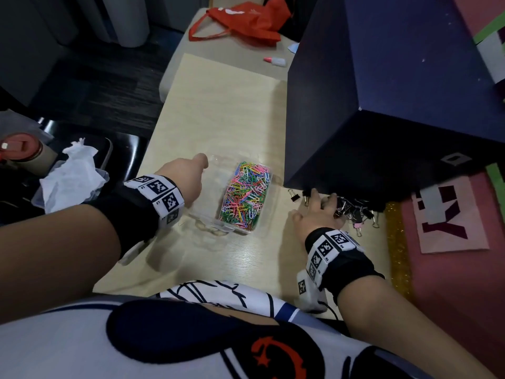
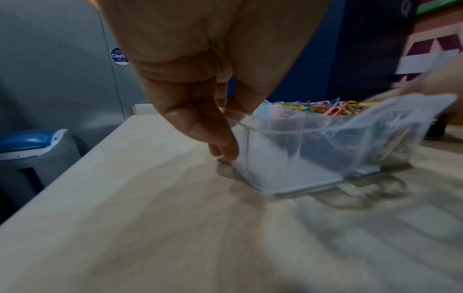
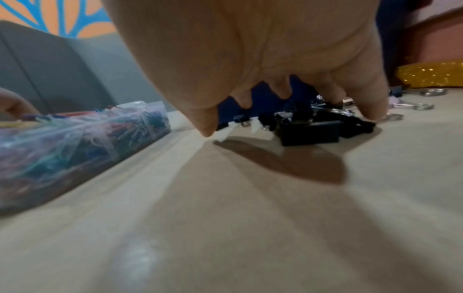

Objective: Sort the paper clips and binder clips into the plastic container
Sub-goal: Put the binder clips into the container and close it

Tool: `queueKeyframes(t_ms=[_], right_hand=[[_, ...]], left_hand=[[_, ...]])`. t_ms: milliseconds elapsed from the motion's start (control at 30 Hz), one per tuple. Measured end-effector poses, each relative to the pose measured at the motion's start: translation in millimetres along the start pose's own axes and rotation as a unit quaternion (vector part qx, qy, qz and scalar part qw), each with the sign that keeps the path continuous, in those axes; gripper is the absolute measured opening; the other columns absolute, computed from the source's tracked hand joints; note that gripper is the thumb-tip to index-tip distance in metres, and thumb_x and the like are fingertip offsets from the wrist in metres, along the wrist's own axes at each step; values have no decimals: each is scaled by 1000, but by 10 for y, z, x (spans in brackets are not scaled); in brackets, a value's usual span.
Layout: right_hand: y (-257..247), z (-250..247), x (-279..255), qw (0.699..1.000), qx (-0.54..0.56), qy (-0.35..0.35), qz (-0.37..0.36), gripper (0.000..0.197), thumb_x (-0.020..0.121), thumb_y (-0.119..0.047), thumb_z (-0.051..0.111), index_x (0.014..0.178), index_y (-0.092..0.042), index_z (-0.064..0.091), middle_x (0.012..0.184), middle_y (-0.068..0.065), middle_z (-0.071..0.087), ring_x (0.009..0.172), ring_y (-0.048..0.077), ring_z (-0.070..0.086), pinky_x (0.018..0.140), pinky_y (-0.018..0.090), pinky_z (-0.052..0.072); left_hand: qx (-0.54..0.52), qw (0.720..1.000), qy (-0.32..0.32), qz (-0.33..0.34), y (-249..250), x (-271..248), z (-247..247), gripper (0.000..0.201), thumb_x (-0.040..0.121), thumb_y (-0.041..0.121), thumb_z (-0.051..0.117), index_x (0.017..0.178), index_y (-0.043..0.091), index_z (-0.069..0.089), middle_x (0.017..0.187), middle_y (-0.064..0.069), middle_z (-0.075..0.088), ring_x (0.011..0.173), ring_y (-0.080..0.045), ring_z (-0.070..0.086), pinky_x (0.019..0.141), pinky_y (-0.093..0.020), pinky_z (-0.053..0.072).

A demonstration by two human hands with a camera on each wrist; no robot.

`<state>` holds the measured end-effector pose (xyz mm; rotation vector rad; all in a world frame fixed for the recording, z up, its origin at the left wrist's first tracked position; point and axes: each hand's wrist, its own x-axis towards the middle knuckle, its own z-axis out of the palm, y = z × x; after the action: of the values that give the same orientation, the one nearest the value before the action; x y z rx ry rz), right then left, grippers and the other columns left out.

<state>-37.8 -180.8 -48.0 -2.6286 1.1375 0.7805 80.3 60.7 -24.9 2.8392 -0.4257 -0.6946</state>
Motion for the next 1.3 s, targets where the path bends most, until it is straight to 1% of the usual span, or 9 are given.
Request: queueKeyframes(t_ms=[67, 167, 300, 433, 600, 700, 967, 1167, 1300], right_hand=[[42, 70, 49, 999, -21, -19, -22, 70, 93, -53, 32, 150, -39, -5, 158, 3, -16, 144, 42, -4, 112, 59, 15], [58, 135, -49, 998, 13, -17, -52, 63, 96, -45, 37, 149, -39, 4, 159, -5, -4, 143, 44, -5, 107, 59, 25], [11, 194, -303, 993, 32, 29, -106, 49, 96, -37, 41, 143, -34, 27, 153, -1, 18, 136, 42, 18, 106, 50, 34], [92, 129, -333, 981, 59, 167, -79, 40, 93, -42, 43, 131, -28, 44, 140, 4, 34, 122, 32, 34, 97, 43, 35], [494, -215, -22, 983, 83, 154, 48, 51, 95, -43, 39, 141, -21, 34, 149, 12, 25, 132, 33, 30, 103, 43, 32], [703, -218, 163, 985, 128, 103, 55, 61, 96, -46, 38, 151, -24, 19, 159, 7, 8, 143, 34, 16, 113, 45, 22], [512, 50, -8, 989, 118, 73, -57, 60, 96, -49, 34, 150, -28, 17, 159, 4, 10, 143, 32, 12, 112, 47, 24], [384, 143, -171, 987, 61, 49, -141, 81, 82, -66, 49, 148, -32, 17, 157, 0, 11, 140, 31, 17, 111, 44, 29], [363, 176, -269, 970, 7, 36, -241, 82, 82, -54, 61, 148, -32, 17, 155, 1, 13, 135, 30, 23, 110, 42, 32]], left_hand=[[-6, 1000, 12, -14, 7, 11, -11, 43, 87, 1, 41, 127, 16, 38, 82, -10, 51, 75, -31, 54, 65, -37, 45], [-25, 998, 30, -42, 16, 54, -43, 37, 88, 3, 44, 125, 11, 40, 83, -11, 52, 74, -30, 54, 59, -34, 41], [-78, 992, 40, -86, 90, 87, -43, 34, 89, 10, 52, 121, 9, 42, 92, -13, 56, 76, -29, 53, 59, -34, 38], [-106, 988, 58, -96, 178, 111, 29, 36, 87, 16, 56, 119, 5, 43, 103, -17, 61, 88, -34, 56, 64, -34, 37], [-110, 989, 49, -89, 246, 58, 108, 36, 87, 23, 57, 117, 6, 46, 106, -16, 62, 101, -35, 57, 71, -33, 41], [-64, 996, 32, -62, 321, -20, 115, 26, 86, 22, 52, 106, 6, 56, 104, -17, 64, 99, -35, 58, 77, -35, 47], [199, 978, 13, 58, 463, -298, 117, 25, 92, 34, 52, 102, 11, 52, 102, -10, 63, 91, -32, 60, 63, -31, 38], [193, 977, 22, 83, 700, -293, 205, 33, 94, 40, 49, 107, 9, 54, 107, -12, 64, 98, -31, 61, 68, -32, 39], [155, 984, 25, 82, 930, -284, 285, 26, 95, 31, 45, 107, 10, 54, 96, -9, 65, 86, -29, 60, 70, -35, 48]])
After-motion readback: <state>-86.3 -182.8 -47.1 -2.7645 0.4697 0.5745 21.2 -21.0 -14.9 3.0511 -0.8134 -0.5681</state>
